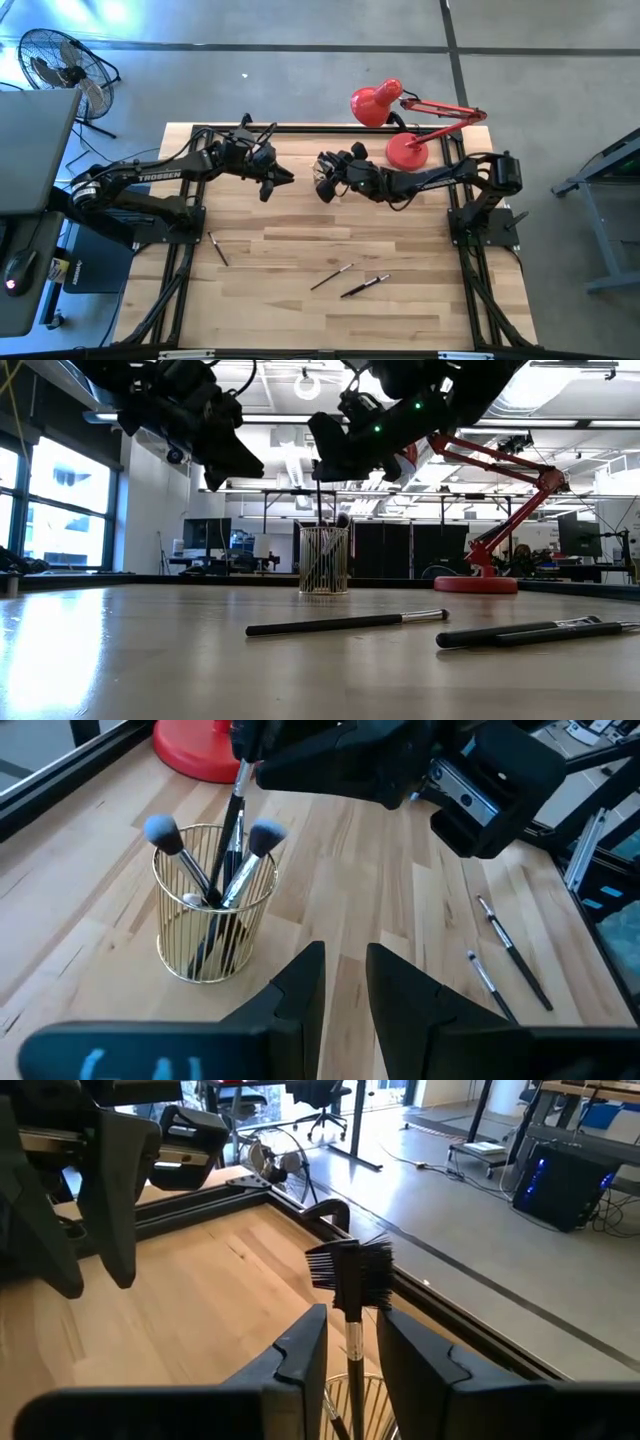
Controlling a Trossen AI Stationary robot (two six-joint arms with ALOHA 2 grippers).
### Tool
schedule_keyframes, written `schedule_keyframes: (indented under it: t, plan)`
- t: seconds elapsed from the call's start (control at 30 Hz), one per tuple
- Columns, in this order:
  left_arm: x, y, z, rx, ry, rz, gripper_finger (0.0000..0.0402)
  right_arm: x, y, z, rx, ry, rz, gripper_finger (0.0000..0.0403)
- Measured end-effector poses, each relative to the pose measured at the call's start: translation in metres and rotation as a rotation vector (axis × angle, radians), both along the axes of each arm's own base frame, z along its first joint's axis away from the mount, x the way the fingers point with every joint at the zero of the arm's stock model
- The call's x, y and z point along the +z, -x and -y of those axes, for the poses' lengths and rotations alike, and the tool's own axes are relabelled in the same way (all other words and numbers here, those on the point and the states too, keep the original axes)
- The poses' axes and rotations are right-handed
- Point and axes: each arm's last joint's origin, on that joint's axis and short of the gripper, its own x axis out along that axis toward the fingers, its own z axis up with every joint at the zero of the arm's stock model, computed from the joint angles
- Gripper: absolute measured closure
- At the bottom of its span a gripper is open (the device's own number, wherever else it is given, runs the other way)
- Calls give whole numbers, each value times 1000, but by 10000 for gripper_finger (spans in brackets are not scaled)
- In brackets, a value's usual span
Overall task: Pick & Place Makeup Brushes
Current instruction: Put the eye groomer brush into the makeup brush holder, then put the left foundation brush into the makeup brush holder
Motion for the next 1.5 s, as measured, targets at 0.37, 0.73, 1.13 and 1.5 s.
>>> schedule_keyframes:
  t: [0.37,0.73,1.13,1.5]
  plan:
    - [0,0,0,4,-30,-3,325,-7,2,0,-9,-65,-36,315]
    - [0,0,-1,3,-40,-4,325,-17,7,3,10,-170,-106,315]
    - [-2,1,0,6,-18,-27,325,10,32,4,85,-190,-214,315]
    - [-6,1,2,161,30,-87,325,34,81,-4,18,-345,-359,329]
